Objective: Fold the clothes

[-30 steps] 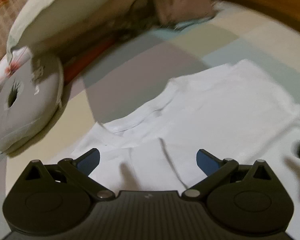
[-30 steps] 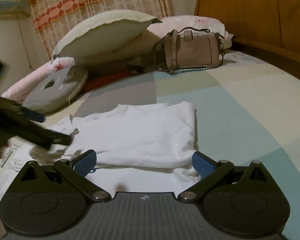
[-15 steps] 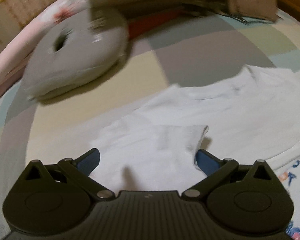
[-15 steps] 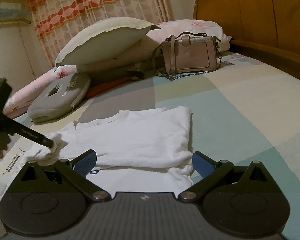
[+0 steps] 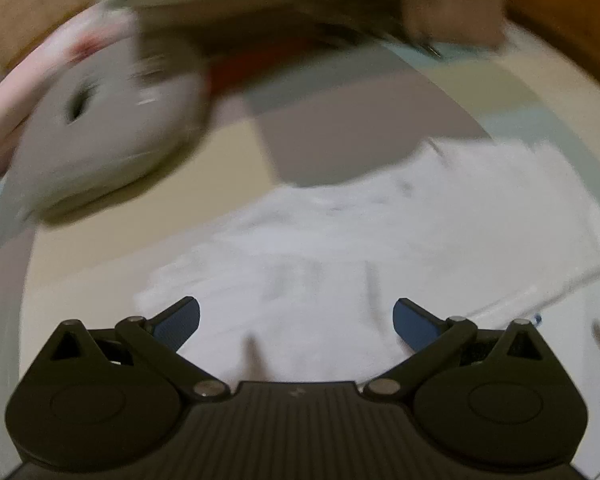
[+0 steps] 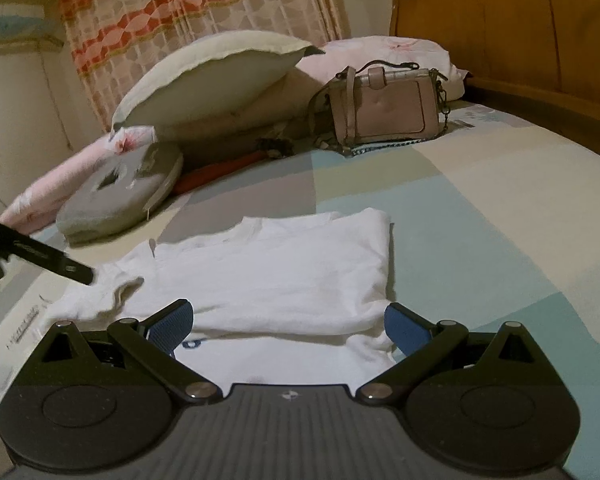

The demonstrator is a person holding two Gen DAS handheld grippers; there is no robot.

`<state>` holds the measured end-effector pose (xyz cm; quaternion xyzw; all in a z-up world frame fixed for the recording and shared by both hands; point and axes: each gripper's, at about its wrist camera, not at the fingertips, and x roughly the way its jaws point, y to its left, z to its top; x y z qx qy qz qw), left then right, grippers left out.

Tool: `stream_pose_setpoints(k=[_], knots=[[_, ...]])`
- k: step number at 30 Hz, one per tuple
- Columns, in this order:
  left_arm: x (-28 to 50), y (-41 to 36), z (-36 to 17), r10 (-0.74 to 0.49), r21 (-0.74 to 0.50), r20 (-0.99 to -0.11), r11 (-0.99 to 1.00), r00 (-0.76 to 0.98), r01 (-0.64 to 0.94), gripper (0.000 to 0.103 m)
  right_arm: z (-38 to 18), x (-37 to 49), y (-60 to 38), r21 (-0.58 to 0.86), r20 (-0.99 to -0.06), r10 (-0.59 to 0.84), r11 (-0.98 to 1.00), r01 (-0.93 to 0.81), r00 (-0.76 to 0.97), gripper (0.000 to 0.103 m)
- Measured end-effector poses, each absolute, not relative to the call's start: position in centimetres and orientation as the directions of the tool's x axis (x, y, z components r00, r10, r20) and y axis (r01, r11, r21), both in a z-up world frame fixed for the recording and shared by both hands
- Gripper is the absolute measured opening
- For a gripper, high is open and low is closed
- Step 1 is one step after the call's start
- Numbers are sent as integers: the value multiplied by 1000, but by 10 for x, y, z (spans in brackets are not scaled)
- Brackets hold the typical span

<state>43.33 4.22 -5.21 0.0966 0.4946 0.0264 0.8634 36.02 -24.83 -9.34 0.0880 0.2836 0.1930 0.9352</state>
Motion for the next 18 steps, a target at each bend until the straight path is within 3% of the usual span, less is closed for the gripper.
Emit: stream_pose_setpoints(k=[6, 18], knots=[[456, 24, -82, 197, 266, -865, 960, 461, 90, 102, -94, 361, -246, 259, -499, 406, 913, -315, 766, 103], [422, 132, -60, 360, 303, -834, 932, 418, -198, 102, -93, 358, -244, 259, -492, 420, 907, -332, 763, 103]])
